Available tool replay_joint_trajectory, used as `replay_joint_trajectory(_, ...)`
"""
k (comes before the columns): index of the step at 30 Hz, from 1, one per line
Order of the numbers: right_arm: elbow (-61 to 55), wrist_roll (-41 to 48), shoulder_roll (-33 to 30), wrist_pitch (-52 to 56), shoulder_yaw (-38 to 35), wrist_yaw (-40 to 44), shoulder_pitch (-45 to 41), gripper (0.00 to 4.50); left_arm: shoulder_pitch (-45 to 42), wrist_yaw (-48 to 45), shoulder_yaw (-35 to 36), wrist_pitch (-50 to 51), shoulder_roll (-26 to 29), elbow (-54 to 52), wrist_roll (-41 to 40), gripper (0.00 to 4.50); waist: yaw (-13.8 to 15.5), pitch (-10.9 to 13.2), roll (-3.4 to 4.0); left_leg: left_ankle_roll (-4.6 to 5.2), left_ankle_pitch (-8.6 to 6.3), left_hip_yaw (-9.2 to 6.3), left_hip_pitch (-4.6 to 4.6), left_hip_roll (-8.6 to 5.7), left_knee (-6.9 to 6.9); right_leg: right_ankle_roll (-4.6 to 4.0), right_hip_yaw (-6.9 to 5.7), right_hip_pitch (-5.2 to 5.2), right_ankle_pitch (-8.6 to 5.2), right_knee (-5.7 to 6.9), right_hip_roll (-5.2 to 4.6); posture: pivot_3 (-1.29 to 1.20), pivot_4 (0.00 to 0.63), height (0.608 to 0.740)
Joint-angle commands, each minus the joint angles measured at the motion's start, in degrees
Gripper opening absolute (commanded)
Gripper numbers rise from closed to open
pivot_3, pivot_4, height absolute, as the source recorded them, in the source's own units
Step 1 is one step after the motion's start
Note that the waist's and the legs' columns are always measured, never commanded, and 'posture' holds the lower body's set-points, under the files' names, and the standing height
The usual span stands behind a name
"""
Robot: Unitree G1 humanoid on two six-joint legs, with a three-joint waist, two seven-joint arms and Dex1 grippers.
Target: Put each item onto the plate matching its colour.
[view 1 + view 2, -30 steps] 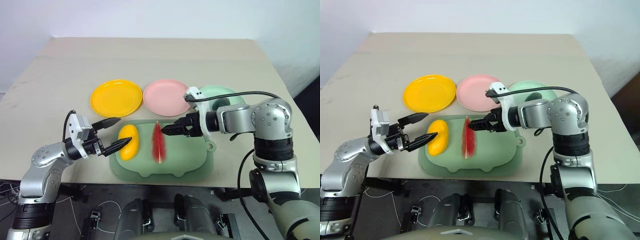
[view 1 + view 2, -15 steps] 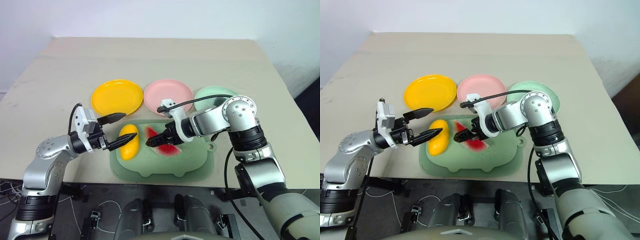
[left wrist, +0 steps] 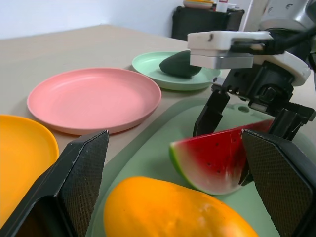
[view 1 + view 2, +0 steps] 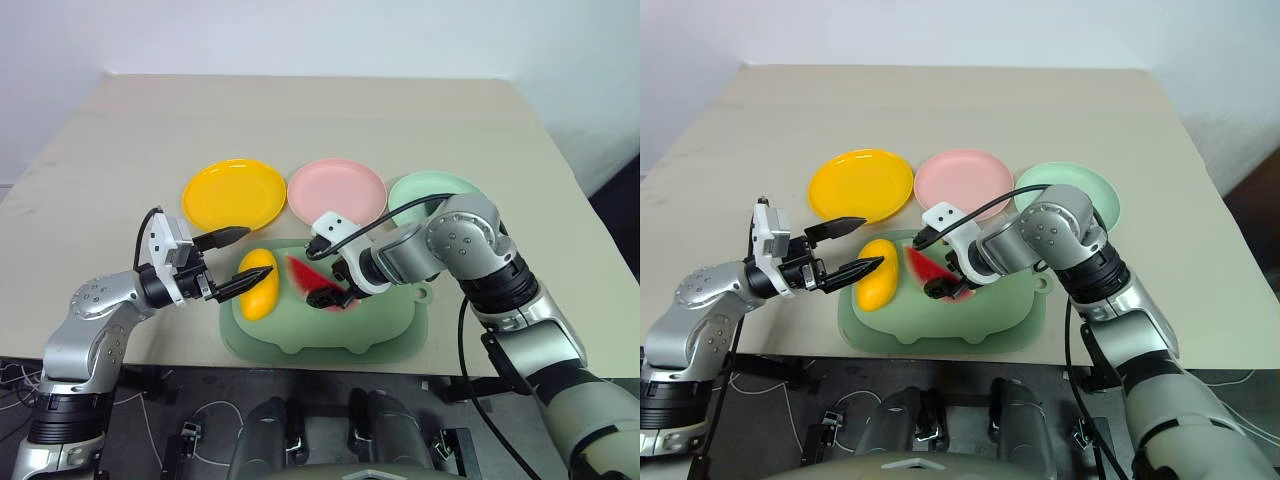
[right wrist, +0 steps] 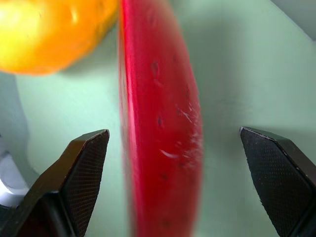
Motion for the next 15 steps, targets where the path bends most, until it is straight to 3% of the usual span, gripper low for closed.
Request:
replay_joint_trajectory(1,-2.79,-5.07,-0.41,-1.93,1.61,5.49,-1.30,4.47,-0.42,-0.23,1.27,-0.99,0.45,-0.86,-0.54,4.50,0.00,0.00,0.00,0.00,0.00,0.00,0.00,0.00,0.00,0.00,0.00,0.00,0.00,0.00,0.00,0.00,0.150,0.696)
replay_joint_trajectory(4,-3.26,-8.68,-0.06,-2.31,2.32,8.63,-0.95,4.47,-0.47,-0.40,1.33,-1.29,0.43,-0.53,-0.45,4.50,-0.02,0.00,0.00,0.00,0.00,0.00,0.00,0.01,-0.01,0.00,0.00,-0.01,0.00,0.00,0.01,0.00,0.150,0.696)
replay_joint_trajectory(7,-3.62,-11.66,0.81,-2.23,2.55,10.75,-0.27,3.94,-0.24,-0.42,1.34,-1.42,0.49,-0.69,-0.39,4.50,-0.01,0.00,0.00,0.00,0.00,0.00,0.00,0.01,-0.01,0.00,0.00,-0.02,0.00,0.00,0.00,0.00,0.150,0.696)
replay_joint_trajectory(12,-3.84,-15.56,2.32,-1.70,2.51,13.47,0.24,2.33,-0.03,-0.20,1.47,-1.21,0.66,-1.17,-0.46,4.50,-0.01,-0.01,-0.01,-0.01,0.00,0.01,-0.01,0.01,-0.01,-0.01,0.00,-0.03,0.00,0.00,-0.01,0.00,0.150,0.696)
replay_joint_trajectory(15,-4.03,-17.50,2.69,-1.39,2.45,14.92,0.32,2.14,-0.17,0.03,1.44,-1.17,0.52,-1.30,-0.49,4.50,-0.02,-0.01,-0.01,-0.01,0.00,0.00,0.00,0.01,-0.01,-0.01,0.00,-0.03,0.00,0.00,-0.01,0.00,0.150,0.696)
